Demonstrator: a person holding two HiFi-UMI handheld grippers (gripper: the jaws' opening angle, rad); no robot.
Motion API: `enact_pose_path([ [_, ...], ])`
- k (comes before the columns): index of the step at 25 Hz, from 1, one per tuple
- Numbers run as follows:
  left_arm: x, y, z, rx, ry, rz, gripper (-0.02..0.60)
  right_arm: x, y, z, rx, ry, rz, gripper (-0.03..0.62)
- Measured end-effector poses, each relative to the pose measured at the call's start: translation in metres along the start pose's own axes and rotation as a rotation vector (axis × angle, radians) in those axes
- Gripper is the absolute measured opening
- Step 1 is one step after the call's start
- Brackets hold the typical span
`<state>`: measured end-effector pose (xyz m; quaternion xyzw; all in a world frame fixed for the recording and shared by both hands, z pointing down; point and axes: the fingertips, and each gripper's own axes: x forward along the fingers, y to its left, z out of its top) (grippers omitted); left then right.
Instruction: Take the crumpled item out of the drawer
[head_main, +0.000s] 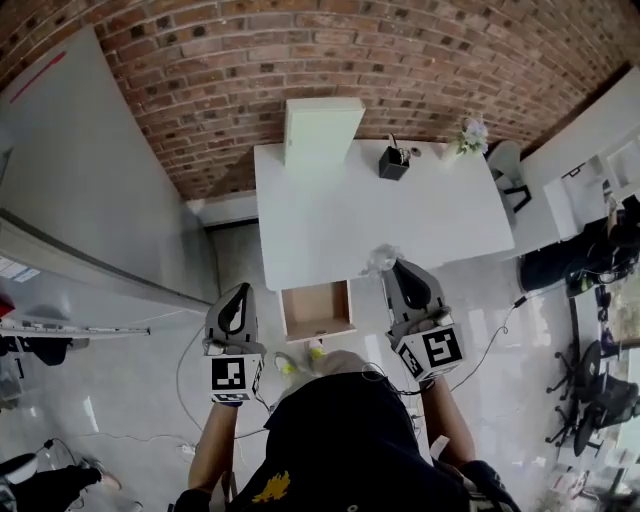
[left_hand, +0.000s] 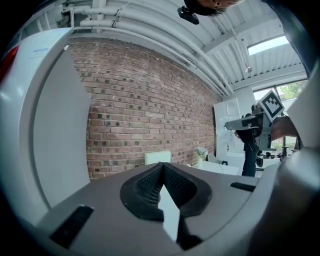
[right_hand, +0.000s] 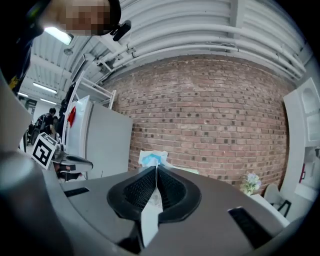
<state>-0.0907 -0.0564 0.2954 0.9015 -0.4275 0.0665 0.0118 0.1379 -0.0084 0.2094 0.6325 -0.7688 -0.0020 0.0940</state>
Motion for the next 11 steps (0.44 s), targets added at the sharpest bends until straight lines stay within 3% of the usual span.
enact_pose_path([
  [4, 0.009, -0.022, 0.004, 0.017, 0.014, -0.064, 0.013, -0.051, -0.011, 0.002, -0.044, 0.108, -0.066, 0.037],
  [11, 0.027, -0.068, -0.004, -0.022, -0.06, -0.1, 0.012, -0.094, -0.039, -0.008, -0.101, 0.063, -0.151, 0.037],
])
